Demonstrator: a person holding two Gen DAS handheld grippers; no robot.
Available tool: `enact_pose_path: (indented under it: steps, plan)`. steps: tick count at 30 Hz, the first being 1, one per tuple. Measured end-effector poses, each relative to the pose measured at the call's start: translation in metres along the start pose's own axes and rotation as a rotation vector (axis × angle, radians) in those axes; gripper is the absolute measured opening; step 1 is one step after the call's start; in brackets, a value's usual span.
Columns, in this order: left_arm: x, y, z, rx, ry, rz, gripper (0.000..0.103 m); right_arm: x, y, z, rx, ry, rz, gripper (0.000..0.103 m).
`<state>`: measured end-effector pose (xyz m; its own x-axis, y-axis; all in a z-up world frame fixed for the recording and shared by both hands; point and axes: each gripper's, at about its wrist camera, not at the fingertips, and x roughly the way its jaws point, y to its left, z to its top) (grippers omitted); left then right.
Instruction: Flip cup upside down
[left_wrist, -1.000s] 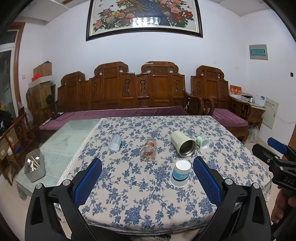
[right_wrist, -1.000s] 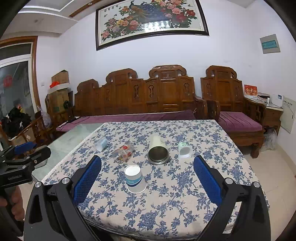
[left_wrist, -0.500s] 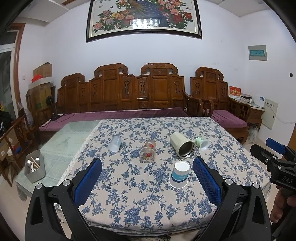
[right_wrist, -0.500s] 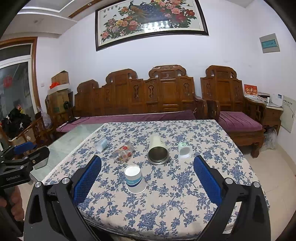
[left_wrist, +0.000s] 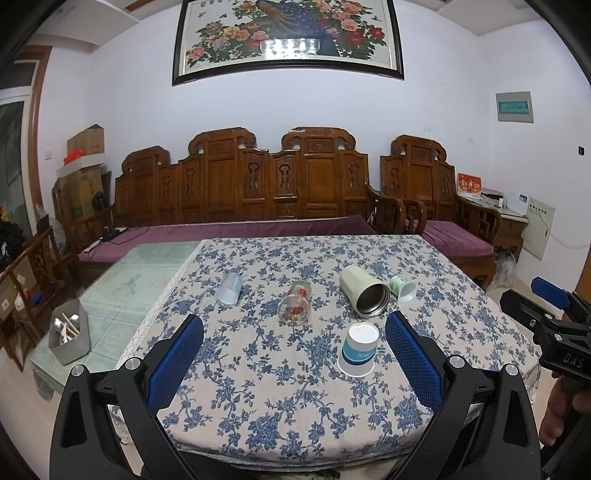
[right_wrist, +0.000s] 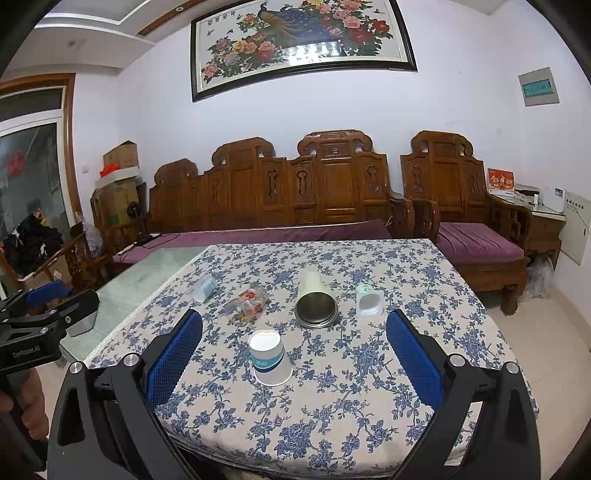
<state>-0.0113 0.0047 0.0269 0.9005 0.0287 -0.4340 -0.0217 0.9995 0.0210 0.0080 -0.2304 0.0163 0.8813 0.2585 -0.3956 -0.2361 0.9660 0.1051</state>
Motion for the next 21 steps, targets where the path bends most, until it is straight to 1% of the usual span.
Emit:
enact_pose_path:
  steps: [21]
  plan:
    - [0.0012, 0.0011, 0.0002, -0.001, 0.004, 0.000, 0.095, 0.0003, 0.0055, -0.0028, -0.001, -0.003, 0.010, 0.100]
